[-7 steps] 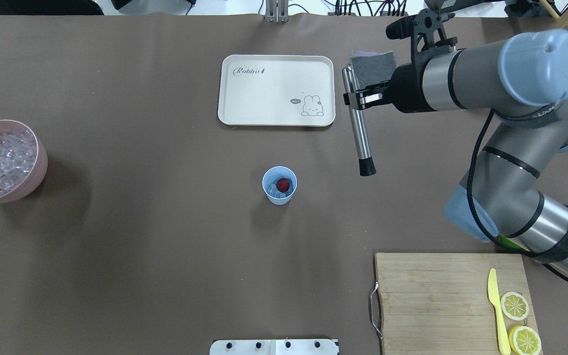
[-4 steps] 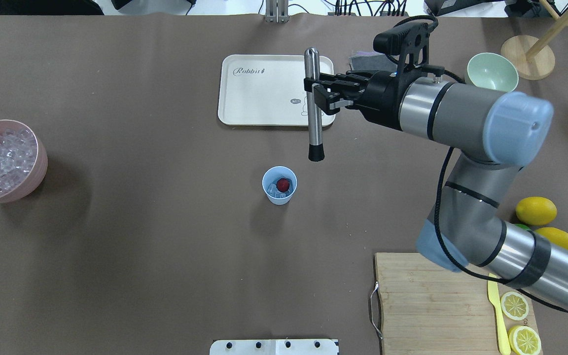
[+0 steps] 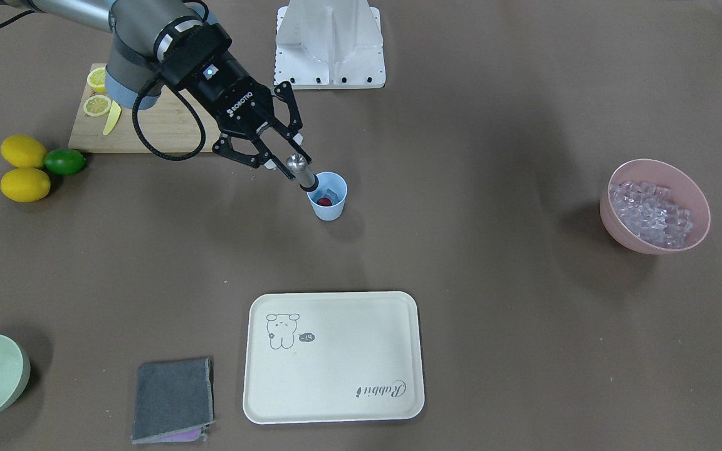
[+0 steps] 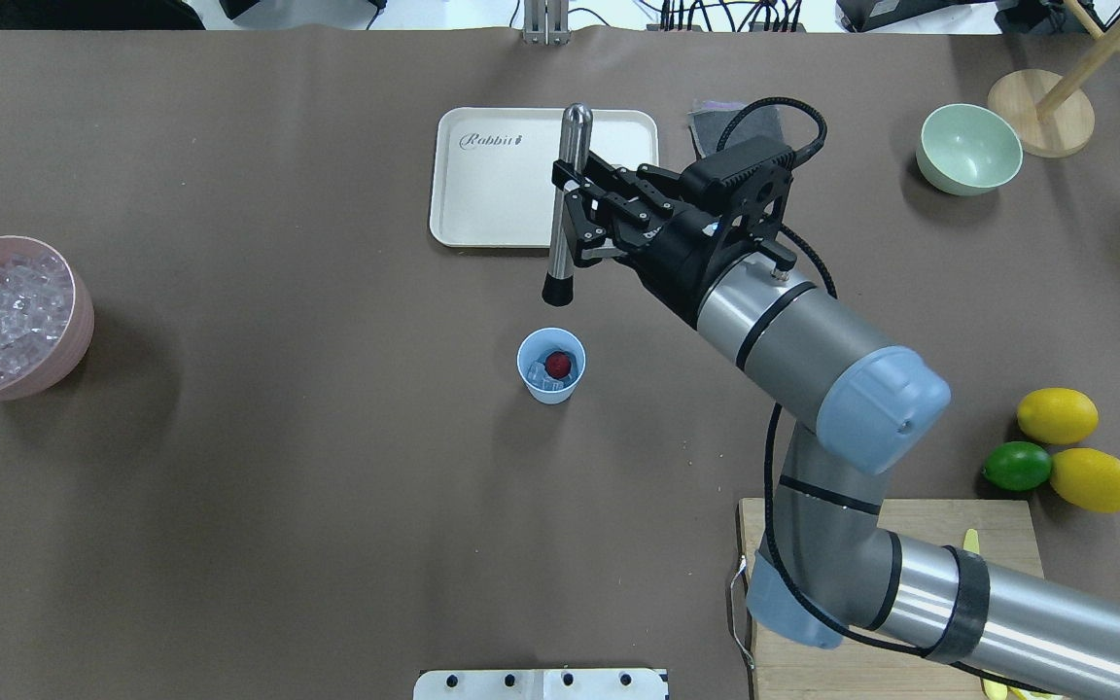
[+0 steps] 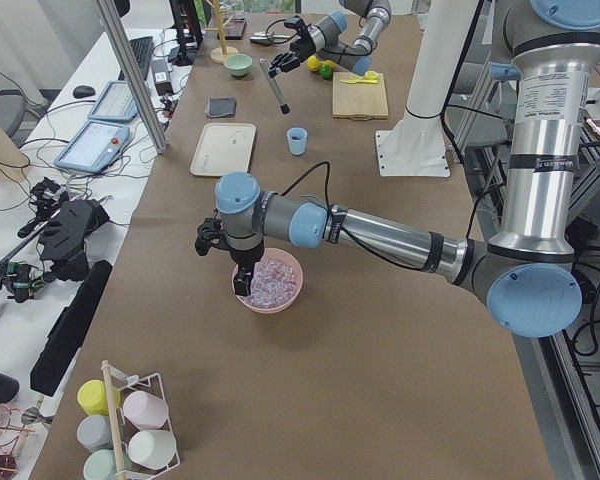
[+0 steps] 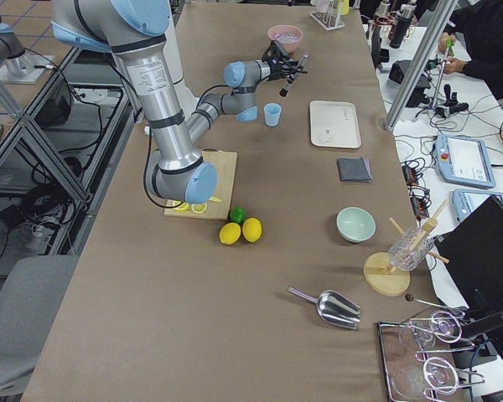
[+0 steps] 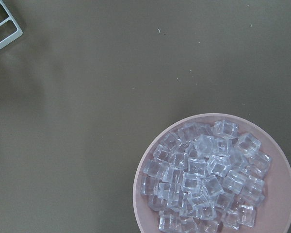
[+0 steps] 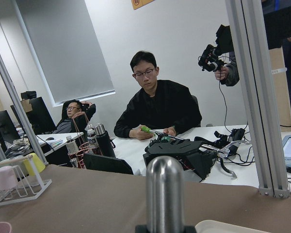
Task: Mash ice and strawberries in cup
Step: 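Press the muddler down into the cup with the right gripper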
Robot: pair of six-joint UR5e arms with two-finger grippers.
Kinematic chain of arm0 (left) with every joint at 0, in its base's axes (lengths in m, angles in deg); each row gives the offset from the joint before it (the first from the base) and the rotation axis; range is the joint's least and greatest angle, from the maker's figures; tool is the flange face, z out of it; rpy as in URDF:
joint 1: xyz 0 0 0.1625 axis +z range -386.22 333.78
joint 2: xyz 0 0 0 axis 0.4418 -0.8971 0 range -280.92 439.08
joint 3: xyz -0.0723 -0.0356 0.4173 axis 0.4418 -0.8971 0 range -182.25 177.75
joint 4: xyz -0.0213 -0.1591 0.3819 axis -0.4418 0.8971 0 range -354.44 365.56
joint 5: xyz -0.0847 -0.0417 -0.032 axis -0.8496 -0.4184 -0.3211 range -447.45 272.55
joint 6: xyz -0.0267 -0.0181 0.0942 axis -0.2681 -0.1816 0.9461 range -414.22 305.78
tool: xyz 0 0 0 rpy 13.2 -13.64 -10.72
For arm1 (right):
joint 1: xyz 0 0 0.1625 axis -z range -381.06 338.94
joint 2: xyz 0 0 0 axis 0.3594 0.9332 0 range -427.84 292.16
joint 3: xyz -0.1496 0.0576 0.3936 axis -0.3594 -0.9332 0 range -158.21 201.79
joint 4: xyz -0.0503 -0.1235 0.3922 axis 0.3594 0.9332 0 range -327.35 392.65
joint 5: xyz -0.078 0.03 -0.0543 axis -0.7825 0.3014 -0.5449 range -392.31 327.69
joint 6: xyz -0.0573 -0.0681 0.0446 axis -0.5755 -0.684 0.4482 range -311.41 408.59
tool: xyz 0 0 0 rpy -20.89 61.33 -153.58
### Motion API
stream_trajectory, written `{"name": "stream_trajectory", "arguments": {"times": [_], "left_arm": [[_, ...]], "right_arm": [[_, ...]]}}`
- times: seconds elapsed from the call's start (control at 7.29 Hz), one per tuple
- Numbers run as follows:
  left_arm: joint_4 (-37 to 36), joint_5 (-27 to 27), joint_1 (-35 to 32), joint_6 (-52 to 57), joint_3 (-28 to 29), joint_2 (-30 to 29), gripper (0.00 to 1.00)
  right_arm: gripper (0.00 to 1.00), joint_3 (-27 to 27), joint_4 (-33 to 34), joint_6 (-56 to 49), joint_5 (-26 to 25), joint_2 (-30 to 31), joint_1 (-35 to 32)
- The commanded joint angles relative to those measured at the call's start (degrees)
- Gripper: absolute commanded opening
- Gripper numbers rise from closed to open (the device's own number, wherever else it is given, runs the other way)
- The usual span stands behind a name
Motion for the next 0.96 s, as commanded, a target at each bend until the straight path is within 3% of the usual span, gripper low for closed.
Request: {"name": "stream_trajectory", "arguments": {"times": [0.0, 0.41, 0.82], "left_arm": [[0.0, 0.2, 0.0, 0.0, 0.0, -0.1, 0.98], [-0.1, 0.2, 0.0, 0.0, -0.4, 0.4, 0.98], [-0.1, 0.2, 0.0, 0.0, -0.5, 0.4, 0.98]], "right_arm": [[0.00, -3.7, -1.0, -0.3, -5.0, -1.6, 3.2], [0.00, -7.2, -1.8, -0.3, -5.3, -0.9, 5.3], [0.00, -7.3, -1.8, -0.3, -5.0, -0.7, 7.6]]}}
